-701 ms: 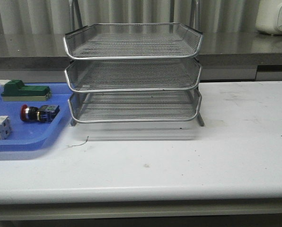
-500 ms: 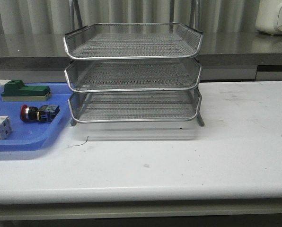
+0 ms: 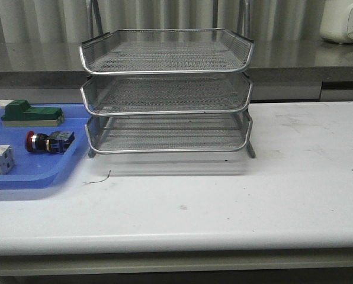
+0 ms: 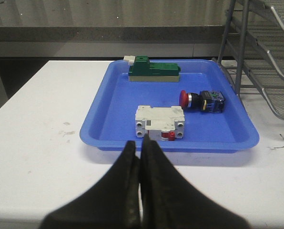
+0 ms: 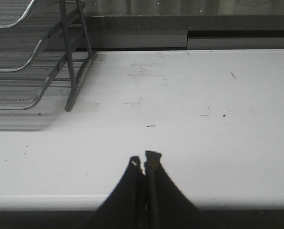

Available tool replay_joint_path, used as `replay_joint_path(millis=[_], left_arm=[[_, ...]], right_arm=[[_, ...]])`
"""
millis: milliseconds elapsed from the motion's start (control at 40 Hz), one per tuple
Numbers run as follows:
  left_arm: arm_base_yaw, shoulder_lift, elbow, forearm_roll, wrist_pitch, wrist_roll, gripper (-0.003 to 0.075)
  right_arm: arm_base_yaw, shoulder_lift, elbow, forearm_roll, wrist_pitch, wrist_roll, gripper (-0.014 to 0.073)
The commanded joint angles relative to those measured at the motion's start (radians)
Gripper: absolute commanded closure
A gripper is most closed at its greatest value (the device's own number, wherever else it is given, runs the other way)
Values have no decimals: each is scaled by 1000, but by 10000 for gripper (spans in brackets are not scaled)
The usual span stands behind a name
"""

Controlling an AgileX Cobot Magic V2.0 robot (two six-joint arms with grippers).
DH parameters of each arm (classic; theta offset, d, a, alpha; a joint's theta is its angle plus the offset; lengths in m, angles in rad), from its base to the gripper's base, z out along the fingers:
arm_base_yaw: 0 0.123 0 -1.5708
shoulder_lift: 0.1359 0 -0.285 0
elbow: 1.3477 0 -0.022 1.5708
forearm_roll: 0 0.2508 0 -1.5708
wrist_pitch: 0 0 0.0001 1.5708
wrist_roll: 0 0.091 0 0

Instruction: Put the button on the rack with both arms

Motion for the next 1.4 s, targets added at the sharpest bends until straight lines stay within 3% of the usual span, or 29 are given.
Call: replay_joint_path(millis=[0, 550, 776, 826, 1001, 1151, 1376], left_arm=[[1, -23, 8, -6, -85, -5, 739], [1, -23, 8, 17, -164, -3, 739], [1, -21, -6, 17, -465, -3, 739], [1, -17, -40, 17, -482, -3, 739], [1, 58, -228, 64, -327, -3, 739], [1, 218, -377, 76, -188, -3, 739], [1, 416, -443, 76, -168, -3, 739]], right_arm=[[-7, -17, -6, -7, -83, -4, 653], [-7, -17, -6, -14, -110, -5, 653], [-7, -17, -66, -14, -174, -5, 653], [-7, -17, -105, -14, -162, -5, 653], [-7, 7, -270, -14, -64, -5, 653], [-7, 140, -424, -12, 76, -5, 653], [-7, 347, -531, -12, 122, -5, 653]])
